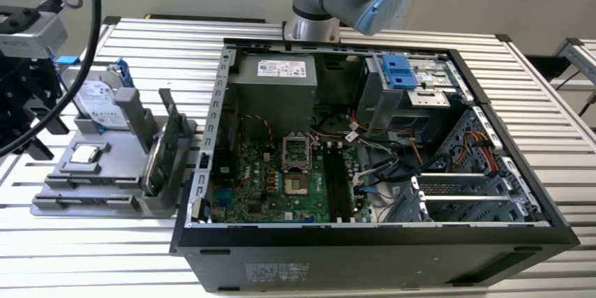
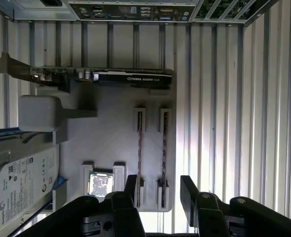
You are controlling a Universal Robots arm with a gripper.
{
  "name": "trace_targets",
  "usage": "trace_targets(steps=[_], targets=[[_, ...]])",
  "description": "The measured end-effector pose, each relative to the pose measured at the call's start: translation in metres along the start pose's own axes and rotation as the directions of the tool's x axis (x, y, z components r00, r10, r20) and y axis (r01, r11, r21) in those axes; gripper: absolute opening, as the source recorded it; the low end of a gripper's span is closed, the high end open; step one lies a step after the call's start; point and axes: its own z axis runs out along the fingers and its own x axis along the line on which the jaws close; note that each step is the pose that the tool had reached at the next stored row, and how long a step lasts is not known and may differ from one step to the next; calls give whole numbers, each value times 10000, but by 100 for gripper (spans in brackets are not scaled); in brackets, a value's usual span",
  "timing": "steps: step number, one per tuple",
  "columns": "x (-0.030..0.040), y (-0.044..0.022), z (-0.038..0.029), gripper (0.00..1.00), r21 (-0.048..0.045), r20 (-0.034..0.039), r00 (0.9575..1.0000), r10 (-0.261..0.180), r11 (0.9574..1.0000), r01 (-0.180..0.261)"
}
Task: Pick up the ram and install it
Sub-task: 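Pick up the ram and move it above insertion slot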
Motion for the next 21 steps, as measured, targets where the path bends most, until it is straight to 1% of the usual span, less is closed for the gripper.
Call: trace_targets(steps=[10,21], targets=[[0,-1,32,100,0,23,10000,-1,10000,1],[-13,-3,80,100,11,29,10000,-1,10000,1]])
